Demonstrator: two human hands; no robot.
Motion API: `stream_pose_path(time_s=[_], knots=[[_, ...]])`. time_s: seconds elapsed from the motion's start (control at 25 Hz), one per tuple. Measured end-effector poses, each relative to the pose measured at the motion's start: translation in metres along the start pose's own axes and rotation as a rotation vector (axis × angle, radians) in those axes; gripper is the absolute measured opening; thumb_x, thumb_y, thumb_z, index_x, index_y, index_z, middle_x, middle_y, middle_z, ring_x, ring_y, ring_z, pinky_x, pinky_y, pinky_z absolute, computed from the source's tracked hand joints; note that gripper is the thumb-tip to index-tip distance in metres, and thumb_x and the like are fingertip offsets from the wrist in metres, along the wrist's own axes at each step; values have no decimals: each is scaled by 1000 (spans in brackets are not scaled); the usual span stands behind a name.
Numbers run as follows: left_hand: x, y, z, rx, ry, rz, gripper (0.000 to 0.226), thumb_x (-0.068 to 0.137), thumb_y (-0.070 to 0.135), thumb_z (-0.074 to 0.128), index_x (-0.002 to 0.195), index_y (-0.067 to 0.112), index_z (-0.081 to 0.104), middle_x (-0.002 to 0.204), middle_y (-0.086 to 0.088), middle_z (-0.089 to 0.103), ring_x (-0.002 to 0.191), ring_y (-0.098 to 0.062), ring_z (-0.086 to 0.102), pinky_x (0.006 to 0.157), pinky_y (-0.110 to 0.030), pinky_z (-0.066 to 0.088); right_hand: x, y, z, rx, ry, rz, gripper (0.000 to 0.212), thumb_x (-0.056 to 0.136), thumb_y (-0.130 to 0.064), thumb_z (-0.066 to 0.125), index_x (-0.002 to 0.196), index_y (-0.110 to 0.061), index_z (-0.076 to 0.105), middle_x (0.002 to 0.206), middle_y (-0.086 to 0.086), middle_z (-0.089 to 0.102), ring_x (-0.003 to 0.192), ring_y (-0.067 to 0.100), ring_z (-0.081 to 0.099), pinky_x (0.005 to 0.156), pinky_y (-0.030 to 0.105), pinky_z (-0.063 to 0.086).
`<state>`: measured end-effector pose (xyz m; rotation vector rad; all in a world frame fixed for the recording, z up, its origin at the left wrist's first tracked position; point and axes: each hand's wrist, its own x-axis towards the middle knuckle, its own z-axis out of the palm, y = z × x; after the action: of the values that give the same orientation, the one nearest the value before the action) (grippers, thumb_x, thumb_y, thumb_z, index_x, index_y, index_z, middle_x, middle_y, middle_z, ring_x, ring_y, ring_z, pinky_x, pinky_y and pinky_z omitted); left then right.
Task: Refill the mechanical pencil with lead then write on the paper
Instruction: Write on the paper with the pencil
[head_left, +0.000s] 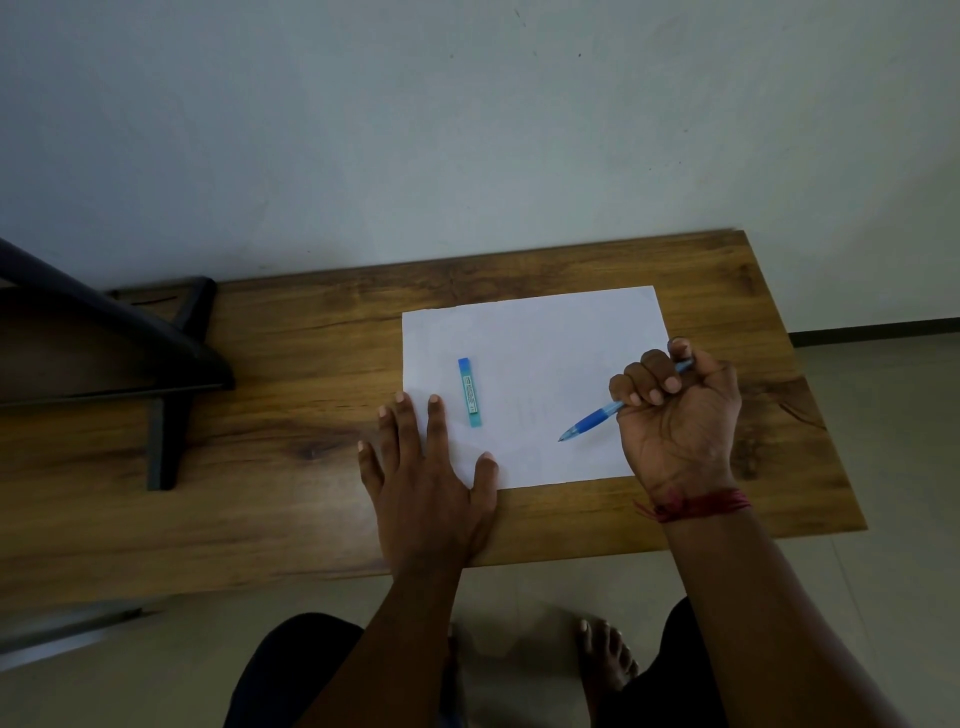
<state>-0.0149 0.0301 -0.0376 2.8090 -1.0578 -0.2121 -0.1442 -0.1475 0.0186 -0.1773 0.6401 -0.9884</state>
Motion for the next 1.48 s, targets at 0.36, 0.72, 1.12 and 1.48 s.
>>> stream_pose_path(time_s=[0.36,0.72,1.12,1.48], knots=[[0,0,-1,-14,7,0,85,81,72,22,153,28,12,163,-8,7,149,-30,3,119,-53,4,0,2,1,-19,29,-3,23,97,-20,34,81,-18,50,54,-5,36,46,8,31,50,23,29],[-1,0,-1,-3,13,3,84,83,71,27,153,27,12,163,-8,5,149,-30,2,119,-51,1,-1,1,2,-30,52,-12,23,98,-19,34,82,-17,50,54,-5,36,47,8,31,49,23,29],[-1,1,-3,4,-6,-10,83,83,71,26,153,28,10,163,-6,3,149,-29,0,119,-52,3,0,3,4,-99,-2,-6,26,96,-11,32,92,-13,58,64,0,47,55,12,42,55,26,38],[-1,2,-3,-6,5,-2,84,82,72,23,153,27,14,163,-7,7,149,-31,3,119,-52,3,-5,3,2,-218,-19,-46,34,102,-47,38,111,-24,62,65,-3,48,50,7,43,48,21,39]])
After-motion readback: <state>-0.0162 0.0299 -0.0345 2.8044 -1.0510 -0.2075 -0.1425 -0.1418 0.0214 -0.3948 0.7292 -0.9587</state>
